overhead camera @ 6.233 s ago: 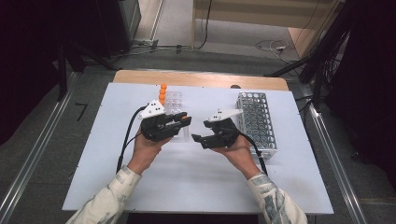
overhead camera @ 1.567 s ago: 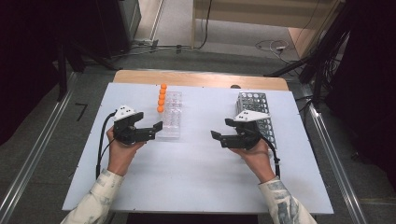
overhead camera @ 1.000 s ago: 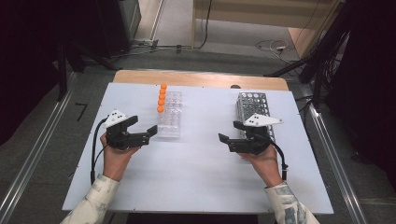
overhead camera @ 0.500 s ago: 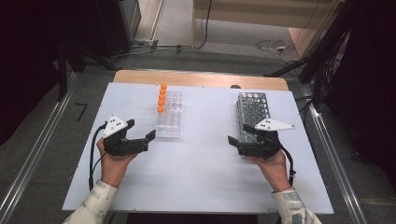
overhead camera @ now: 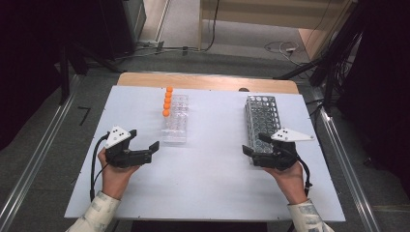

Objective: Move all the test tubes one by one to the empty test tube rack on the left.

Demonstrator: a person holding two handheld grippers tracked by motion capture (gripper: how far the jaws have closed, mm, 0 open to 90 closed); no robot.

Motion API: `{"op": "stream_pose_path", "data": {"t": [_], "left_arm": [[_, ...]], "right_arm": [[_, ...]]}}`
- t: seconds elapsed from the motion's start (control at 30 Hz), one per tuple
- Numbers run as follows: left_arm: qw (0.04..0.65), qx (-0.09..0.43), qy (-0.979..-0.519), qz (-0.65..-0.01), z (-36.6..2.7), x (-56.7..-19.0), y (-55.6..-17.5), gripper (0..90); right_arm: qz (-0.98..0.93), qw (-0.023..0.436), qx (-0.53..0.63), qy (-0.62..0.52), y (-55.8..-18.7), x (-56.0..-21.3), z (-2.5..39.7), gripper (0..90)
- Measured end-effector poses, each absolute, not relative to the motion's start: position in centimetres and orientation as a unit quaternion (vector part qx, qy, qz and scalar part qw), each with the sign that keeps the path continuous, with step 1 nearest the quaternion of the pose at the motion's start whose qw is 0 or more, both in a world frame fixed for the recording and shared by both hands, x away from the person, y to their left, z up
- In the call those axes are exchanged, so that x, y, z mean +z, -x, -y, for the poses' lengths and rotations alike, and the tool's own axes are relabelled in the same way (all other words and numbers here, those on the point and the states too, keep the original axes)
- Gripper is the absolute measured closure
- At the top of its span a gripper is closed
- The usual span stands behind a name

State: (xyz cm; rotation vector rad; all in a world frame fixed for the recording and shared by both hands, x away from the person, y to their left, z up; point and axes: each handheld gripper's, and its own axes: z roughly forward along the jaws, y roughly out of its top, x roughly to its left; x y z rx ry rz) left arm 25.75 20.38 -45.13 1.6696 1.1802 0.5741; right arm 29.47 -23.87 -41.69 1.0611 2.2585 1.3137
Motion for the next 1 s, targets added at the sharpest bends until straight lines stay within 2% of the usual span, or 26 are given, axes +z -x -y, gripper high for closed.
{"op": "stream_pose_path", "data": {"t": [1.0], "left_arm": [[0.474,0.254,-0.676,-0.504,-22.1,-45.6,-23.2,5.5]], "right_arm": [[-0.762,0.196,0.458,-0.414,-27.2,-41.6,29.6,17.3]]}}
